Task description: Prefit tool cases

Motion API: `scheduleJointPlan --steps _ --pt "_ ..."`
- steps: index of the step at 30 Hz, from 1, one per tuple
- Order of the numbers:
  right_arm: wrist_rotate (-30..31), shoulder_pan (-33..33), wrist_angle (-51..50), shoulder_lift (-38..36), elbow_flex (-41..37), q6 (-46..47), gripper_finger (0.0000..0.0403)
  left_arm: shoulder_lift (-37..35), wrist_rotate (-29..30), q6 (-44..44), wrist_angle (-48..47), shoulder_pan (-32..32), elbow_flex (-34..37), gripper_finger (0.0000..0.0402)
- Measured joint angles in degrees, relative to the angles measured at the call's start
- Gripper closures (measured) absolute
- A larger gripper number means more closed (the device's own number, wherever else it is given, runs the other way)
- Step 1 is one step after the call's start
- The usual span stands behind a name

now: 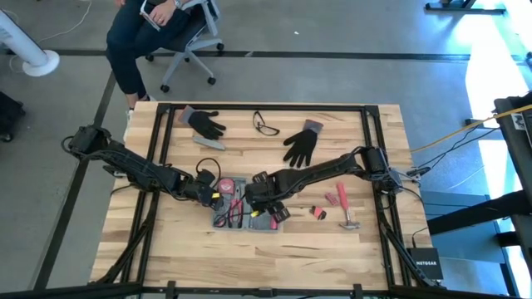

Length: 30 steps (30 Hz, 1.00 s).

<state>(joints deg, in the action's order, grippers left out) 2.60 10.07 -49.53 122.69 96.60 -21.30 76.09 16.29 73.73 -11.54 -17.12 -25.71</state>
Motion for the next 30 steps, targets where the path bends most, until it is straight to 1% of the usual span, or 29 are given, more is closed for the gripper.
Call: scheduleJointPlan --steps 2,16,19,22,27,30 --pt "0.4 0.1 -2.2 0.3 -0.1 -0.1 0.0187 0.0 0.0 0.0 0.0 0.0 0.0 0.0295" --pt "-0.6 -0.4 -0.9 2.8 0.1 -0.7 0.0187 0.0 0.1 0.6 -0.2 -0.1 0.0 0.0295" --pt "0.5 -0.3 -0.5 2.8 0.1 -2.1 0.0195 0.0 0.1 0.5 -0.5 -0.1 0.0 0.0295" --pt "1.3 -0.3 0.3 2.8 0.0 -3.3 0.0229 0.0 0.1 0.4 -1.2 -0.1 0.0 0.0295" --pt "-0.1 -0.3 1.0 3.2 0.0 -3.4 0.0317 0.0 0.2 0.4 -1.7 -0.1 -0.1 0.0295" --pt "-0.7 -0.3 1.8 3.1 0.0 -4.0 0.0357 0.0 0.2 0.4 -1.9 -0.1 0.0 0.0295"
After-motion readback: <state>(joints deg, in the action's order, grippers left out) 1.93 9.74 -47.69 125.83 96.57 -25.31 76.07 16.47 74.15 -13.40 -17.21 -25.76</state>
